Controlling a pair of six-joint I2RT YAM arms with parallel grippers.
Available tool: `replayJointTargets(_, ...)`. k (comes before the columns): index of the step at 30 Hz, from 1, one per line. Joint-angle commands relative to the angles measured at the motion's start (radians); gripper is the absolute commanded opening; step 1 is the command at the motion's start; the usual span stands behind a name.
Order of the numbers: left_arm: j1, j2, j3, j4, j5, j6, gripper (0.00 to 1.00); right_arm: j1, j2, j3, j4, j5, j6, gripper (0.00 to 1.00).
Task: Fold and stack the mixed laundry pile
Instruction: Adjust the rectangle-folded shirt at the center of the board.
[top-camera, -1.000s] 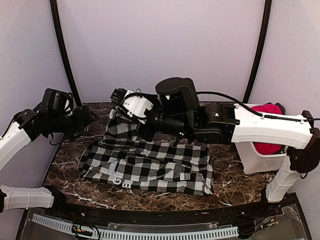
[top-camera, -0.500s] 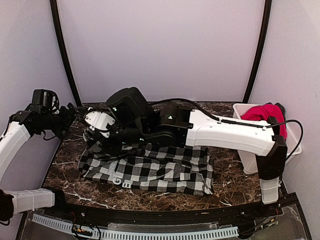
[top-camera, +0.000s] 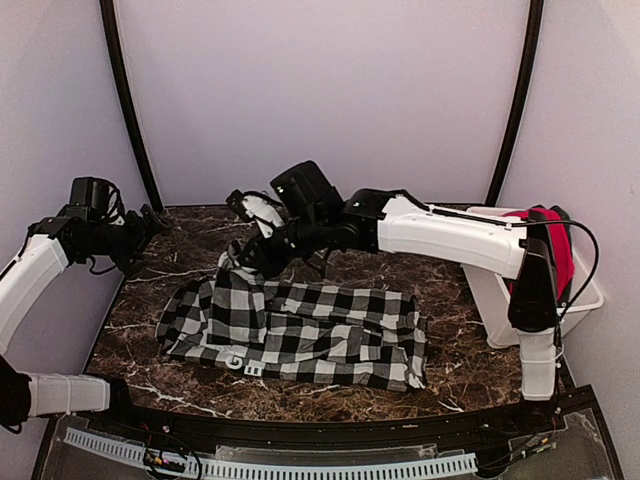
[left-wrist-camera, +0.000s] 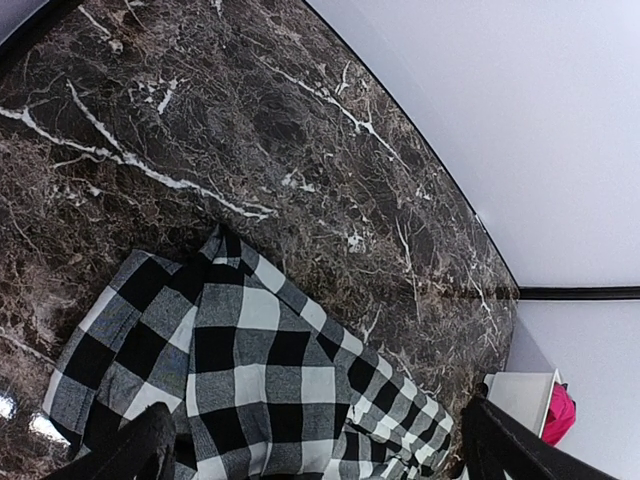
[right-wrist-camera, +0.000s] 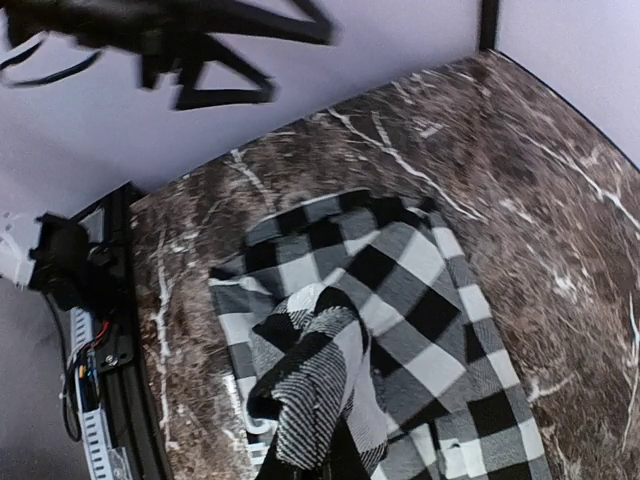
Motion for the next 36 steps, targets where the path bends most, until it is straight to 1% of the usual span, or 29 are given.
replayJointTargets(1,0.006,0.003,0.009,0.034,0.025,0.03,0.99,-0.133,-0.07,-0.128,0.097,-0.15,0.185,0.0)
replayJointTargets(4,0.006,0.013,0.013,0.036,0.029,0.033,0.99,-0.2,-0.106,-0.251,0.14,-0.176,0.246,0.0)
replayJointTargets(8,0.006,0.025,0.017,0.041,0.03,0.041,0.99,-0.25,-0.179,-0.412,0.187,-0.184,0.291,0.0)
replayJointTargets(13,0.006,0.039,0.016,0.049,0.037,0.046,0.99,-0.265,-0.265,-0.587,0.211,-0.159,0.323,0.0)
replayJointTargets(21,0.006,0.052,0.011,0.059,0.064,0.094,0.99,-0.275,-0.406,-0.874,0.304,-0.122,0.427,0.0)
replayJointTargets(24,0.005,0.054,0.003,0.066,0.074,0.114,0.99,-0.277,-0.446,-0.965,0.351,-0.087,0.462,0.0)
replayJointTargets(29,-0.009,0.073,-0.018,0.096,0.126,0.139,0.99,-0.278,-0.453,-1.053,0.393,-0.048,0.489,0.0)
replayJointTargets(36,-0.119,0.101,-0.022,0.109,0.094,0.194,0.99,-0.283,-0.471,-1.121,0.439,0.02,0.498,0.0)
